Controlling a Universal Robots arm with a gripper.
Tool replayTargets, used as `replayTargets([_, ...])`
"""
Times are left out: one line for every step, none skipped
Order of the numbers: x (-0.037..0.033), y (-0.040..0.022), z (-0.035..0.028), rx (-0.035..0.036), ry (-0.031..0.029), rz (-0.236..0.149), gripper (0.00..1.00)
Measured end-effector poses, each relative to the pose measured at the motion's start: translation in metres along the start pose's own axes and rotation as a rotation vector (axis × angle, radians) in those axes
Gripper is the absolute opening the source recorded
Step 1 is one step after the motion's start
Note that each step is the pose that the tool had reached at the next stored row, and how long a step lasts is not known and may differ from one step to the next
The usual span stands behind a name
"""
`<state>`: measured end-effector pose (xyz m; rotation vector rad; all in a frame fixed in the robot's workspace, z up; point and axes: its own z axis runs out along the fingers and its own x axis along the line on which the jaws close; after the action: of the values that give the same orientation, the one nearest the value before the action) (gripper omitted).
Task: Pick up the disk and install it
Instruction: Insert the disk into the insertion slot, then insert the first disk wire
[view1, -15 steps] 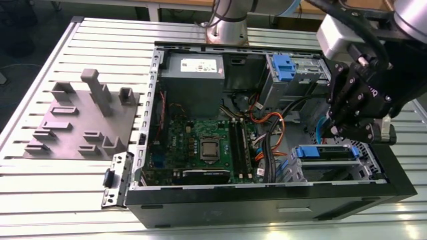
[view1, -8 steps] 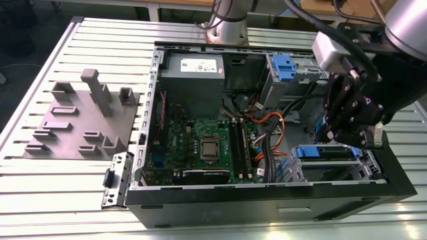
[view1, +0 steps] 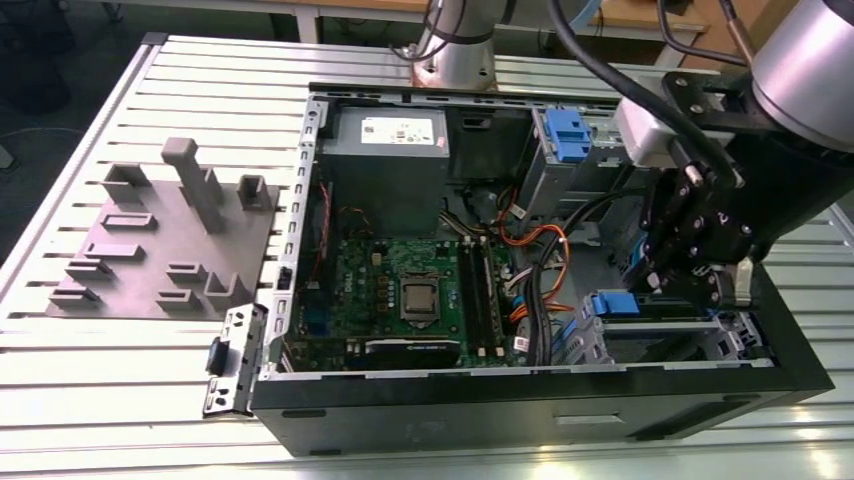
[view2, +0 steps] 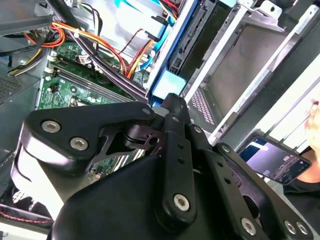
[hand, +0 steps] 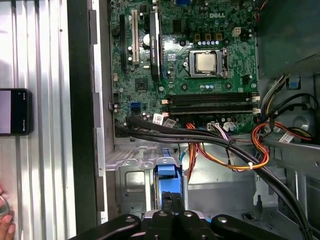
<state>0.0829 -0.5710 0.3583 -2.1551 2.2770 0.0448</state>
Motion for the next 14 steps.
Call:
replayTargets([0.0, 0.0, 0.0015, 0.0006, -0.0001, 0.0, 0.11])
replayTargets([0.0001, 0.0, 0.0025, 0.0021, -0.0001, 0.0, 0.11])
replayTargets([0.0001, 0.0, 0.0026, 0.0029, 0.0, 0.0, 0.11])
replayTargets([0.0001, 0.0, 0.0026, 0.003, 0.0001, 0.0, 0.11])
replayTargets([0.0001, 0.0, 0.0027, 0.0035, -0.0001, 0.0, 0.11])
replayTargets([0.0001, 0.0, 0.0027, 0.0041, -0.0002, 0.0, 0.11])
replayTargets([0.0001, 0.0, 0.0027, 0.0041, -0.0002, 0.0, 0.11])
replayTargets([0.0001, 0.0, 0.0027, 0.0041, -0.0001, 0.0, 0.11])
replayTargets([0.0001, 0.0, 0.0027, 0.0042, -0.0002, 0.0, 0.11])
replayTargets([0.0001, 0.0, 0.0027, 0.0042, -0.0002, 0.0, 0.11])
replayTargets([0.0001, 0.0, 0.0027, 0.0042, -0.0002, 0.0, 0.11])
replayTargets([0.0001, 0.0, 0.0027, 0.0043, -0.0001, 0.0, 0.11])
replayTargets([0.0001, 0.0, 0.0027, 0.0043, -0.0002, 0.0, 0.11])
replayTargets([0.0001, 0.0, 0.0027, 0.0044, -0.0002, 0.0, 0.11])
